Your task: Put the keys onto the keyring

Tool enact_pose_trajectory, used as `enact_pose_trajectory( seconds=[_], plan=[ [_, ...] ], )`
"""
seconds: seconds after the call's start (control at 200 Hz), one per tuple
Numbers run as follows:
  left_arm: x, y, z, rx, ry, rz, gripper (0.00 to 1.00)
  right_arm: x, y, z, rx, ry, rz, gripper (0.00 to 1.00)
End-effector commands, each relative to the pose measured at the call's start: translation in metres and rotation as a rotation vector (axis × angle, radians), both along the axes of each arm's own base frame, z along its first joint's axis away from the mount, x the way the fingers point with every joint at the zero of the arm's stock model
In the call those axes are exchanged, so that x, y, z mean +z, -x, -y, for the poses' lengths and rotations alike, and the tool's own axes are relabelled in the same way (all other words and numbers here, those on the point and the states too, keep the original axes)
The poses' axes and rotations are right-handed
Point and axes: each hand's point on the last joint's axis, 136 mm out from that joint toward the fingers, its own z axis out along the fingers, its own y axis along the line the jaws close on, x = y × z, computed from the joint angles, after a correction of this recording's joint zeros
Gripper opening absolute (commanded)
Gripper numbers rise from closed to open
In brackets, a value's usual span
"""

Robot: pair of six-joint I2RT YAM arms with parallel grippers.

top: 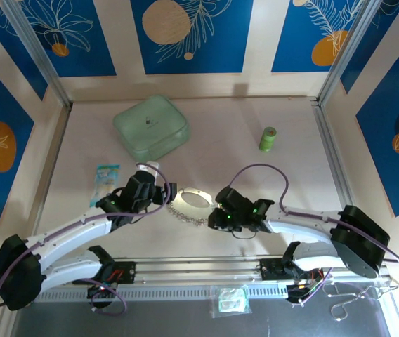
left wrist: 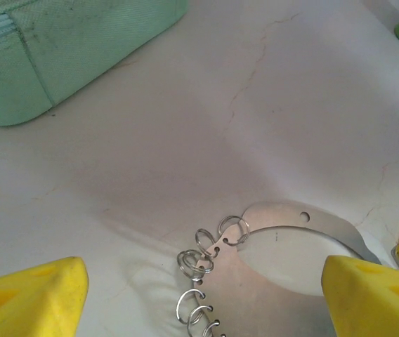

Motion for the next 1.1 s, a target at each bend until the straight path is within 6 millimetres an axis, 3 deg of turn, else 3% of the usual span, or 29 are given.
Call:
enact_pose_trajectory(
  seconds=[0.0, 0.21, 0.5, 0.81, 1.095],
  plan=[
    [0.000, -0.004, 0.000, 0.031, 0.041, 0.011, 0.85, 0.002, -0.010, -0.009, -0.081, -0.023, 0.016, 0.27],
    [0.004, -0.008, -0.003, 0.044, 0.035, 0.035, 0.85, -0.006, -0.012, -0.018, -0.087, -0.039, -0.001, 0.29],
    [0.008, -0.007, -0.005, 0.045, 0.030, 0.054, 0.85, -0.013, -0.016, -0.021, -0.102, -0.032, -0.008, 0.22],
    [0.008, -0.007, -0.004, 0.043, 0.032, 0.054, 0.84, -0.014, -0.019, -0.019, -0.114, -0.025, 0.001, 0.15],
    [0.008, -0.008, -0.004, 0.040, 0.029, 0.056, 0.84, -0.017, -0.023, -0.016, -0.133, -0.008, 0.004, 0.15]
  ],
)
